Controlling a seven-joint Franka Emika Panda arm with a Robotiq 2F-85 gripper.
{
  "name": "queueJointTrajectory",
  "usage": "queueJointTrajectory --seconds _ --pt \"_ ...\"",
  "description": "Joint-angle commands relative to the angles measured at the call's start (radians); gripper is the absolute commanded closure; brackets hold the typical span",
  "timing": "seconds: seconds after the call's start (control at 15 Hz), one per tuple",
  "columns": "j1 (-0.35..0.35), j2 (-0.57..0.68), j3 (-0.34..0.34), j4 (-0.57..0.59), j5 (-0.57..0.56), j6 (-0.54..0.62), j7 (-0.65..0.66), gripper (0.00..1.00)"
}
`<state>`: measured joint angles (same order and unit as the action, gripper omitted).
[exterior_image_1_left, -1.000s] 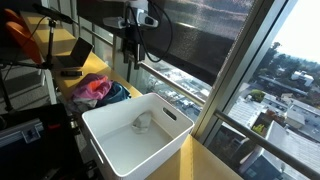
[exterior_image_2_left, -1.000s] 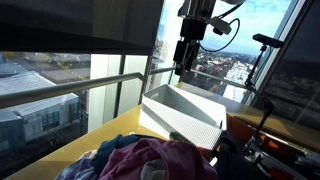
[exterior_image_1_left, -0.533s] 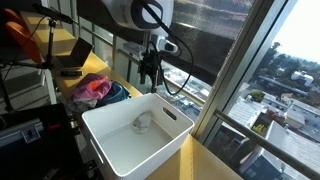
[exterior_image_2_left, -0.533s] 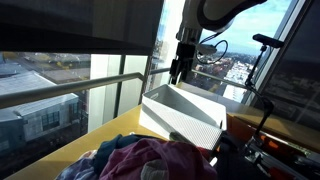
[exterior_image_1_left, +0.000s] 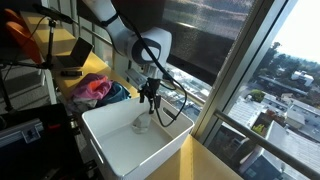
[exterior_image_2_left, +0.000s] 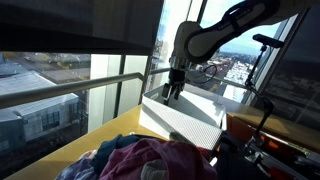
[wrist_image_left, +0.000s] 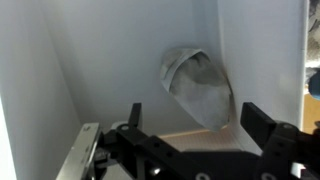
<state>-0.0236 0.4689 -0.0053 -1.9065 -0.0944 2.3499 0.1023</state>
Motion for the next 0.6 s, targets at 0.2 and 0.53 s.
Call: queueJointTrajectory --seconds 0.2,0.53 --pt "-0.057 0.105 -0.001 0.011 0.082 0.092 -0.082 0.00" --pt "-0.087 0.167 0.019 -0.028 0.177 0.128 -0.102 0.00"
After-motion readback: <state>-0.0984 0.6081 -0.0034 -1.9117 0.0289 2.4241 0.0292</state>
